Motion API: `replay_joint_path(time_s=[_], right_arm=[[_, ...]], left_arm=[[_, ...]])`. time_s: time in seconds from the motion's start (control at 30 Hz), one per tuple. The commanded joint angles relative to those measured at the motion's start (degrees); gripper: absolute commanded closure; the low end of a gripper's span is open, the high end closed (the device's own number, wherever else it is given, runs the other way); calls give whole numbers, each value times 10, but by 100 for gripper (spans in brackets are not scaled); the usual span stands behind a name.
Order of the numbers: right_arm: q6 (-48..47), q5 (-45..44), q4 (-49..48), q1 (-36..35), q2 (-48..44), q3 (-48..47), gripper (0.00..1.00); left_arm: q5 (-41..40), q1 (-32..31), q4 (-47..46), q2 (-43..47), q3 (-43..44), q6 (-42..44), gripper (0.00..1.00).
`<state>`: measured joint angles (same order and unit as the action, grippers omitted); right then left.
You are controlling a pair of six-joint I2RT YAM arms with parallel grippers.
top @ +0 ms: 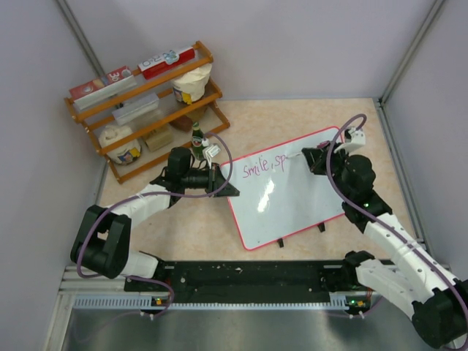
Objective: Write a sentence on the whiteboard
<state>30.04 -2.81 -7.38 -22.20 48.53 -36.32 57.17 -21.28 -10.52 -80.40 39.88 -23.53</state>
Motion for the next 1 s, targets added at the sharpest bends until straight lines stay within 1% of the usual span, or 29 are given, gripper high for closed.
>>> replay_joint_path(time_s=[0.0, 0.47, 0.97], right_arm=[[-8, -11, -28, 9, 12, -38, 100], [-7, -15, -45, 9, 26, -47, 100], [-9, -27, -49, 9, 40, -31, 100]], left_arm=[[-84, -26, 73, -20, -35, 139, 100], [-83, -26, 68, -22, -36, 138, 100], [-84, -26, 68, -21, -36, 138, 100]])
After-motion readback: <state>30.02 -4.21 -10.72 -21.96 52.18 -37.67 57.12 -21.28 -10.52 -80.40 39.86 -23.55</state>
